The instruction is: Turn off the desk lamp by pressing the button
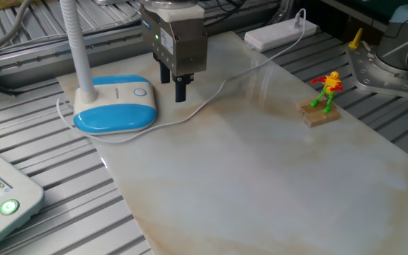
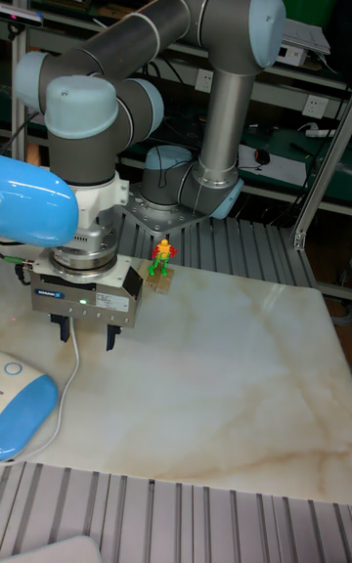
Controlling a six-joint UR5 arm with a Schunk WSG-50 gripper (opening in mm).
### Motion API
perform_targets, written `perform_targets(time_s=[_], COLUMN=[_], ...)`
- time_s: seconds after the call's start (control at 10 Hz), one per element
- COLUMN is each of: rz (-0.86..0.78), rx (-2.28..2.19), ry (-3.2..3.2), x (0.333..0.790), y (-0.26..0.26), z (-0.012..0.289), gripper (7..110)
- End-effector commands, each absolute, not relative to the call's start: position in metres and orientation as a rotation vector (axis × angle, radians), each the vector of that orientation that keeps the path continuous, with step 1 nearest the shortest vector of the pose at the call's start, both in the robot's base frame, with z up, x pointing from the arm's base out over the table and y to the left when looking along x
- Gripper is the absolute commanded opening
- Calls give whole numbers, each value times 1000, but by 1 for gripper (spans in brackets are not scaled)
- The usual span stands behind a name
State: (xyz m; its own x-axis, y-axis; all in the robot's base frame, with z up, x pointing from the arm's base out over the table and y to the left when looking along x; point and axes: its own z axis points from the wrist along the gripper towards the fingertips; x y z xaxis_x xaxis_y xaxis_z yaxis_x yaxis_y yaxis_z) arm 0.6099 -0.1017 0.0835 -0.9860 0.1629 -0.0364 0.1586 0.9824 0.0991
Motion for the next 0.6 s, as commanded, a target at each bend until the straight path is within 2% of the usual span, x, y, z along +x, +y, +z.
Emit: perform_targets(time_s=[0.0,0.5], rz=[144,124], rx=[265,250], ry=[3075,3078], x=[612,613], y=[-99,-100], z=[85,82], gripper=[66,66])
